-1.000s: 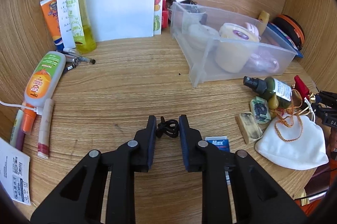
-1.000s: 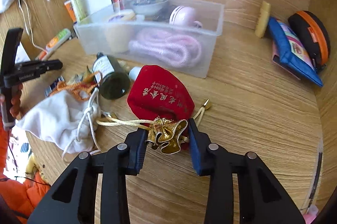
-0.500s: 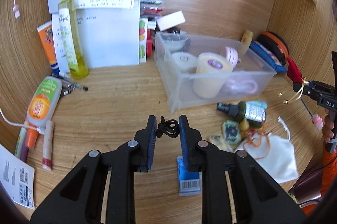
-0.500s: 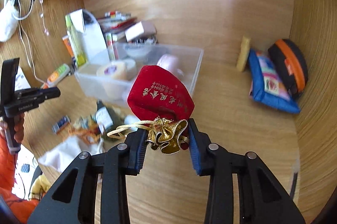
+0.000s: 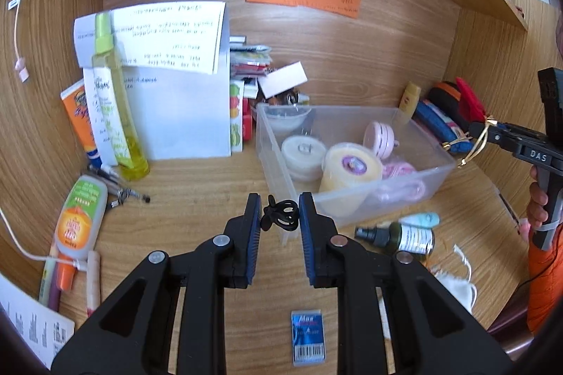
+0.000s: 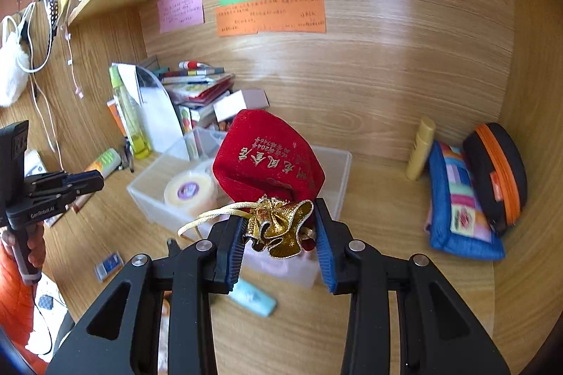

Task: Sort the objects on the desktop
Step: 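Lift the red pouch and carry it over the clear box with the right tool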

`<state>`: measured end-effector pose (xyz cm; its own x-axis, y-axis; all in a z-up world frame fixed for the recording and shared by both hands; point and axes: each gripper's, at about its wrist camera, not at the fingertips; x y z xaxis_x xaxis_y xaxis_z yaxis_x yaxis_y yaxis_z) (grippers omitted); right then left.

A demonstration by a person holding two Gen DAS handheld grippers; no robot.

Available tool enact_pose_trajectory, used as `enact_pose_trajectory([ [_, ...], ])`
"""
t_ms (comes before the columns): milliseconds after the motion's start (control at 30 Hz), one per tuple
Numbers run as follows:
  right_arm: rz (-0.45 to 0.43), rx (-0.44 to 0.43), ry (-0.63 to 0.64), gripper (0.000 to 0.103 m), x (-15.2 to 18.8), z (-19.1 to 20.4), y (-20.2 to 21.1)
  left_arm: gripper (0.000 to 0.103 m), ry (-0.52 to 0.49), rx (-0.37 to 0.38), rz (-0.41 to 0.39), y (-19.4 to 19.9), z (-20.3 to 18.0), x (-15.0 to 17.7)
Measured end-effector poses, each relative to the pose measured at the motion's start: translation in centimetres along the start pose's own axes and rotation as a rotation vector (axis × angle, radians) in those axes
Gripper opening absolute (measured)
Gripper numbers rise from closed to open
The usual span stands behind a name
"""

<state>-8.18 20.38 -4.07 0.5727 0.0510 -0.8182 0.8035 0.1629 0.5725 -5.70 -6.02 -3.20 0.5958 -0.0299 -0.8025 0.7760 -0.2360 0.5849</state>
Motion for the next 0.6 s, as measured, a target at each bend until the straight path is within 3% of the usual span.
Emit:
enact_pose_trajectory([
  [233,0.000,-0.043,-0.052,0.033,-1.1,-0.8,-2.5,0.021,-0.016,0.008,0.001,-1.3,-0.8,-1.3],
  [600,0.122,-0.075,-0.068,0.033,1.0,-0.7,-7.2,0.021,-0.002,0.044,0.022,-4.5,-2.0,-2.9],
])
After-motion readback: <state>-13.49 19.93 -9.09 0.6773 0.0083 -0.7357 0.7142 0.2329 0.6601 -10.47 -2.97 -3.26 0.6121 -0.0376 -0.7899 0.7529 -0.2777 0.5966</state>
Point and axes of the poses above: each gripper's, at about its wrist camera, not at the fingertips, and y roughly against the way its jaws point, z to its left, x to its underside, and after that the axes turned 1 degree about x, right-handed
